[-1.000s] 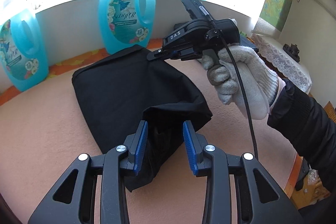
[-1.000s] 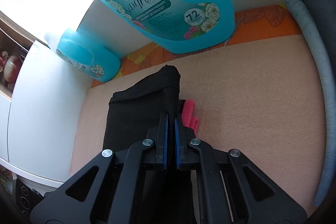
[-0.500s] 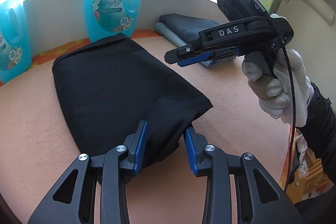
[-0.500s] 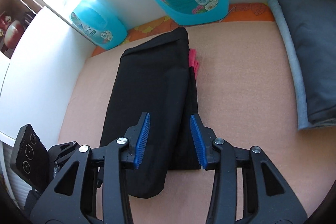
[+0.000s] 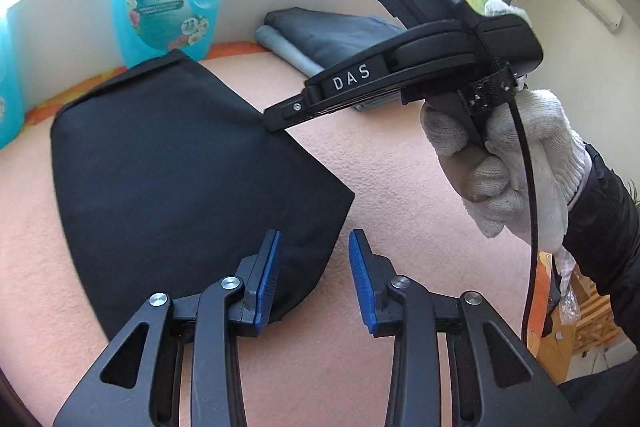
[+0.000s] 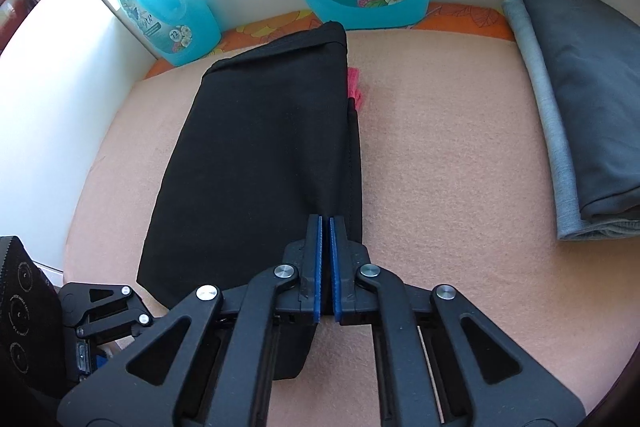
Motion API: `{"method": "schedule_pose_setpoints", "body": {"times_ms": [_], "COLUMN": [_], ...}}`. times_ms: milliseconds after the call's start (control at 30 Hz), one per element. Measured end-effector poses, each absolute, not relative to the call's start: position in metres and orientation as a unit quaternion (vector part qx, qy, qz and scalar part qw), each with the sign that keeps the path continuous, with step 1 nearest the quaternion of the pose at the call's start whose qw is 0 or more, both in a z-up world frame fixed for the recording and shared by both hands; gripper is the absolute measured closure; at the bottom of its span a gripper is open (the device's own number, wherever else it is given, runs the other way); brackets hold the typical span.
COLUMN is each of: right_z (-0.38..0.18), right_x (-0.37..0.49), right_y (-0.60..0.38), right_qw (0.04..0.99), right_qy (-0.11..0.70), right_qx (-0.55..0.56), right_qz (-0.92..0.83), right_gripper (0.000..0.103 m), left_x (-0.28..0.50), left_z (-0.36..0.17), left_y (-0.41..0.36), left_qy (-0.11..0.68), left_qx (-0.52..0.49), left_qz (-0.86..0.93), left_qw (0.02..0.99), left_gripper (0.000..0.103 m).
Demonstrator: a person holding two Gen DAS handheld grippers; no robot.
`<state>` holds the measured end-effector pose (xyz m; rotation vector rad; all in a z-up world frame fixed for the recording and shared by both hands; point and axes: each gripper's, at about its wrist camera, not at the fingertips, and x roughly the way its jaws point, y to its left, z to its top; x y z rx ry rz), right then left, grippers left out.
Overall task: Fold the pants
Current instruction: 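Open both tools and release the folded pants bundle, then grasp the folded pants with both tools and lift them off the towel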
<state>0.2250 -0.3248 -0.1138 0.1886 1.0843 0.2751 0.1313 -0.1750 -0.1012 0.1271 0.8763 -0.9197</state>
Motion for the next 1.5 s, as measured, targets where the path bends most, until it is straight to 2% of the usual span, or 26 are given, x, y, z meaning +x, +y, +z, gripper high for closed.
{"method": "schedule_pose_setpoints", "body": {"times_ms": [67,100,133,233,300,333,367,433,600,767,1000,1200,1233,1300,1400,1433,1467,1500], "right_z": [-0.115,-0.119,-0.121,-0.120,-0.119,-0.118,-0.115,-0.110,-0.115,-0.133,-0.154,-0.155,-0.155,-0.157,-0.159,-0.161,-0.163,-0.163], "right_x": [0.231,0.232,0.233,0.232,0.232,0.232,0.232,0.232,0.251,0.276,0.296,0.300,0.298,0.298,0.299,0.301,0.302,0.302], "right_y": [-0.328,-0.331,-0.332,-0.337,-0.338,-0.336,-0.335,-0.327,-0.308,-0.313,-0.328,-0.323,-0.319,-0.310,-0.303,-0.302,-0.301,-0.300], "right_qw": [0.847,0.843,0.842,0.842,0.841,0.843,0.846,0.854,0.853,0.842,0.823,0.816,0.814,0.803,0.805,0.800,0.795,0.796], "right_qy": [0.514,0.519,0.520,0.509,0.505,0.503,0.496,0.479,0.487,0.501,0.507,0.502,0.500,0.501,0.487,0.487,0.487,0.487], "right_qx": [0.080,0.084,0.084,0.109,0.123,0.124,0.125,0.122,0.082,0.101,0.137,0.116,0.111,0.114,0.124,0.136,0.150,0.151], "right_qz": [0.112,0.114,0.117,0.141,0.150,0.148,0.149,0.164,0.167,0.176,0.215,0.260,0.273,0.302,0.317,0.323,0.328,0.327], "right_gripper": [0.102,0.102,0.102,0.102,0.095,0.077,0.049,0.035,0.034,0.034,0.034,0.033,0.035,0.048,0.052,0.060,0.067,0.070], "left_x": [0.133,0.135,0.138,0.155,0.172,0.179,0.186,0.197,0.216,0.231,0.245,0.257,0.260,0.262,0.264,0.265,0.266,0.268], "left_z": [-0.090,-0.086,-0.083,-0.079,-0.082,-0.085,-0.087,-0.091,-0.110,-0.126,-0.138,-0.140,-0.141,-0.142,-0.142,-0.141,-0.141,-0.141], "left_y": [-0.156,-0.146,-0.136,-0.106,-0.090,-0.083,-0.079,-0.072,-0.064,-0.070,-0.074,-0.079,-0.080,-0.081,-0.087,-0.089,-0.089,-0.091], "left_qy": [0.398,0.394,0.389,0.392,0.406,0.414,0.420,0.424,0.456,0.477,0.487,0.474,0.472,0.467,0.462,0.463,0.464,0.467], "left_qx": [0.049,0.043,0.038,0.024,0.004,-0.005,-0.011,-0.013,-0.052,-0.072,-0.103,-0.120,-0.125,-0.133,-0.132,-0.131,-0.132,-0.133], "left_qz": [-0.412,-0.399,-0.385,-0.340,-0.307,-0.294,-0.282,-0.267,-0.261,-0.259,-0.270,-0.283,-0.287,-0.299,-0.316,-0.320,-0.320,-0.319], "left_qw": [0.818,0.827,0.836,0.855,0.861,0.862,0.863,0.865,0.849,0.837,0.824,0.825,0.824,0.821,0.818,0.816,0.815,0.814], "left_gripper": [0.066,0.055,0.051,0.049,0.049,0.049,0.049,0.049,0.049,0.049,0.049,0.048,0.048,0.048,0.048,0.048,0.049,0.057]}}
